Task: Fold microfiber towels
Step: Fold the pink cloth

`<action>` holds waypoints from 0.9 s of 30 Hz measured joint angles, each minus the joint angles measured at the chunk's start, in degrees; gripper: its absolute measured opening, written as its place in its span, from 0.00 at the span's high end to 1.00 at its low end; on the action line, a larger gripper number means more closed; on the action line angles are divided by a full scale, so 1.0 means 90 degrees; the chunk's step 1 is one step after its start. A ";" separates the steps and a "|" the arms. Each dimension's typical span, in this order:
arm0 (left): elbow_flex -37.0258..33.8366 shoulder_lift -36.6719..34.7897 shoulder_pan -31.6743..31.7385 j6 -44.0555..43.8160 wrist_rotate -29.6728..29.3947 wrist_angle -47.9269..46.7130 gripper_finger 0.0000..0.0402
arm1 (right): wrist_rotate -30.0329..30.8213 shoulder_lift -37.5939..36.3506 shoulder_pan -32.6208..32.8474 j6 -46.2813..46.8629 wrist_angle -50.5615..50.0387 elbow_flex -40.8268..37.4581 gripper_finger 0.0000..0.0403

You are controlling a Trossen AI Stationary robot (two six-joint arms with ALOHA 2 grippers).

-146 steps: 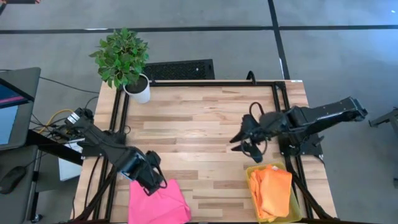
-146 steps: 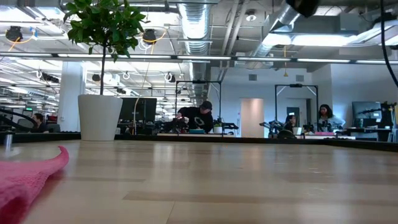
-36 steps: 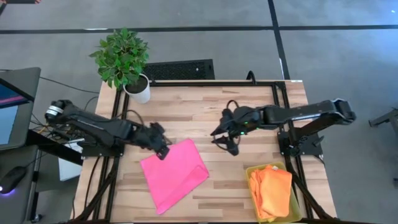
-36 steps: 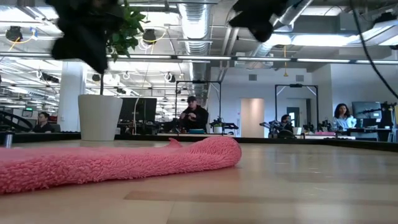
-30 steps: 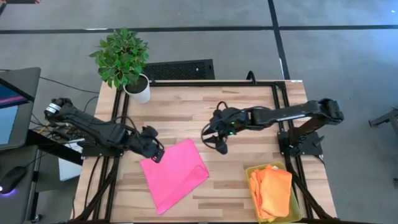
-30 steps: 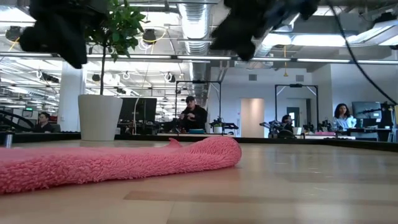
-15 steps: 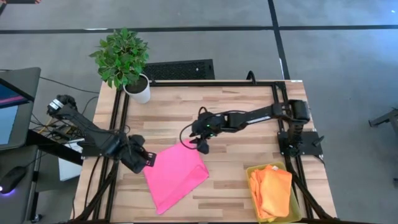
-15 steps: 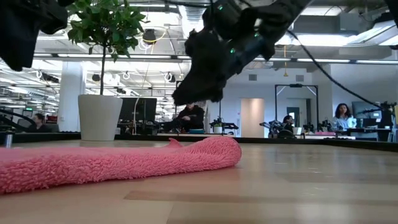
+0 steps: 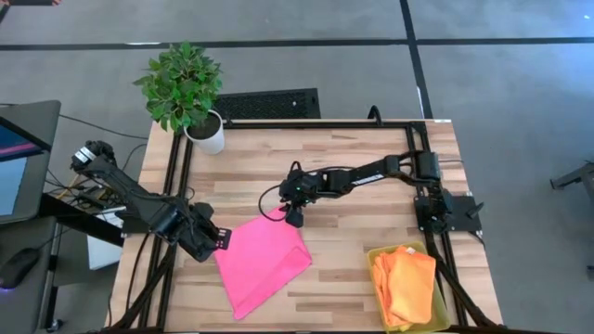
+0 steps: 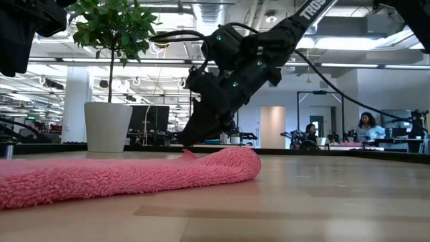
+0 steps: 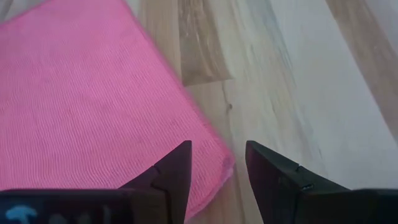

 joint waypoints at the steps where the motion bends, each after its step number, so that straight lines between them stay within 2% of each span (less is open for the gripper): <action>1: 0.0000 0.0000 0.0000 0.0000 0.0000 -0.0006 0.85 | 0.0006 0.0000 -0.0014 0.0000 -0.0004 0.0000 0.57; 13: 0.0000 0.0000 0.0000 -0.0049 -0.0012 -0.0012 0.85 | 0.0007 0.0185 0.0113 -0.0319 -0.0318 -0.0008 0.57; 19: 0.0000 0.0000 -0.0002 0.0020 -0.0017 -0.0021 0.85 | 0.0230 0.0342 0.0181 -0.0264 -0.0204 0.0019 0.59; 23: 0.0000 0.0000 0.0000 0.0637 -0.0100 0.0057 0.85 | 0.0183 0.0305 0.0171 -0.0025 -0.0274 0.0018 0.68; 27: 0.0000 0.0127 -0.0002 0.1262 -0.0198 0.0355 0.85 | 0.0165 0.0272 0.0159 0.0187 -0.0341 0.0012 0.85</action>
